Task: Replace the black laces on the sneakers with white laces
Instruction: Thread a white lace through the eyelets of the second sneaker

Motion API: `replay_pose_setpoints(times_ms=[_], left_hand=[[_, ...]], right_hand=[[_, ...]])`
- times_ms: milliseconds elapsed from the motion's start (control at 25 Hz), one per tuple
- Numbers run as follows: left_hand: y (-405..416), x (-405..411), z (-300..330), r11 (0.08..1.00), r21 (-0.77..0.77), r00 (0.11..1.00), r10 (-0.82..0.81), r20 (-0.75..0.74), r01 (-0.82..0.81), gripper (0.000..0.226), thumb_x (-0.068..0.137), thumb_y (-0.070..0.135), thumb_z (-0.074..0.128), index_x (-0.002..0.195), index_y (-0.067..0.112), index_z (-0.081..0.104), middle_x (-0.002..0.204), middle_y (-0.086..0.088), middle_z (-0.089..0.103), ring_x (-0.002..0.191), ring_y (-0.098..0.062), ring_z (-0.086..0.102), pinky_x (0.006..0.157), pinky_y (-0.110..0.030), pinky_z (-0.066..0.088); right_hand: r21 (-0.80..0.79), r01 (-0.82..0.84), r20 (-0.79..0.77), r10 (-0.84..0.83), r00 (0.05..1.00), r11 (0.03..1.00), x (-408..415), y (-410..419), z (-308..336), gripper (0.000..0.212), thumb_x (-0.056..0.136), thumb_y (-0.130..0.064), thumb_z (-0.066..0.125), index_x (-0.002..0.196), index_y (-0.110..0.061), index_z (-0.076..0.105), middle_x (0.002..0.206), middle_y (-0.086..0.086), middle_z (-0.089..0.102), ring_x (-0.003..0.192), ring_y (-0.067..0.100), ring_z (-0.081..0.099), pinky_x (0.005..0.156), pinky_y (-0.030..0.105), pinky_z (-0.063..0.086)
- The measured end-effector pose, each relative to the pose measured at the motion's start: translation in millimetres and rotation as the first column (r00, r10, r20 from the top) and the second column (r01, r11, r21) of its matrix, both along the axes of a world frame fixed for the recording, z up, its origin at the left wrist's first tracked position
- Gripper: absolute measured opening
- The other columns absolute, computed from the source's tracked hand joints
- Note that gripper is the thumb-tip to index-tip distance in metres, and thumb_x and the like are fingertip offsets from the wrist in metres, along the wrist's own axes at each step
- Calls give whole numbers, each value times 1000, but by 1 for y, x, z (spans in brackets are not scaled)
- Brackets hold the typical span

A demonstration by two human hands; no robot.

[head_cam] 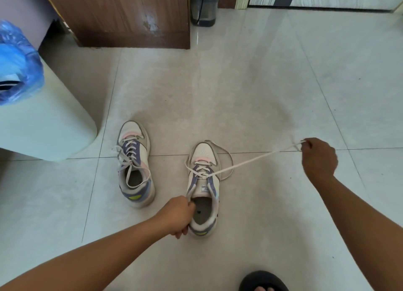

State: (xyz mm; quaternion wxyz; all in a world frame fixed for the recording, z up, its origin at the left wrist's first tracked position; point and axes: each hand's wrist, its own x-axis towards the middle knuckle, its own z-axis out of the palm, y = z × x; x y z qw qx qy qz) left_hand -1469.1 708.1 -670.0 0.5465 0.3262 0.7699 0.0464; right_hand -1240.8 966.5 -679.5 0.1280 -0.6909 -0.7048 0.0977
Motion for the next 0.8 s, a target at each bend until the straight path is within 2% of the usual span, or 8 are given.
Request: replay_pose_setpoints(times_ms=[120,240,280,400,440,600,720,800], left_hand=[[-1,2,-2,1000,1,1000,22,9,-22,41,99,21,26,69,5,47,44,-5,53,26,-12,43,37,-14,37],[-1,4,-2,1000,-10,1000,19,-6,-19,43,101,25,25,70,5,48,45,-5,53,27,-12,45,40,-16,41],[0,4,-1,1000,-18,1000,14,-16,-14,43,101,26,25,70,6,47,47,-5,55,32,-12,50,44,-19,43],[3,3,5,998,-52,993,-35,-115,29,34,101,39,29,90,11,43,85,-13,64,65,-23,66,53,-27,45],[4,2,9,997,-38,979,-79,-187,73,34,100,45,29,99,12,40,98,-13,63,74,-24,64,57,-29,44],[13,-6,24,967,185,917,-91,-387,174,28,100,41,31,114,18,37,94,-2,59,84,-20,57,68,-29,38],[21,-6,25,929,307,920,-79,-383,208,21,99,33,38,110,20,50,101,-1,59,89,-18,57,71,-29,41],[25,-4,18,908,339,918,-104,-384,245,22,98,31,42,108,19,57,109,0,55,93,-16,56,75,-27,43]], right_hand=[[-184,247,-140,-274,951,951,41,17,-5,25,87,-18,56,98,-2,71,93,20,69,91,35,63,74,32,48],[-420,329,-259,-459,850,846,79,20,-14,21,82,-17,58,94,-2,68,76,11,63,65,26,61,63,27,53],[-506,349,-298,-540,787,788,91,20,-19,13,86,-11,56,95,-5,63,74,9,59,63,23,58,59,29,53],[-746,384,-401,-827,394,544,107,8,-30,13,95,1,42,93,-8,52,70,7,47,47,14,52,34,19,45],[-784,362,-387,-853,351,504,110,1,-33,17,96,3,39,85,-5,50,66,10,48,36,14,51,31,17,43],[-858,273,-373,-892,255,436,102,-18,-24,22,99,-3,40,78,-3,45,34,9,53,33,19,58,28,19,42],[-932,92,-323,-917,234,351,62,-38,-7,12,89,10,51,97,2,54,65,18,63,64,26,61,32,23,47],[-950,-117,-311,-899,307,289,18,-70,1,28,71,25,61,93,8,54,69,19,66,59,27,67,38,25,52]])
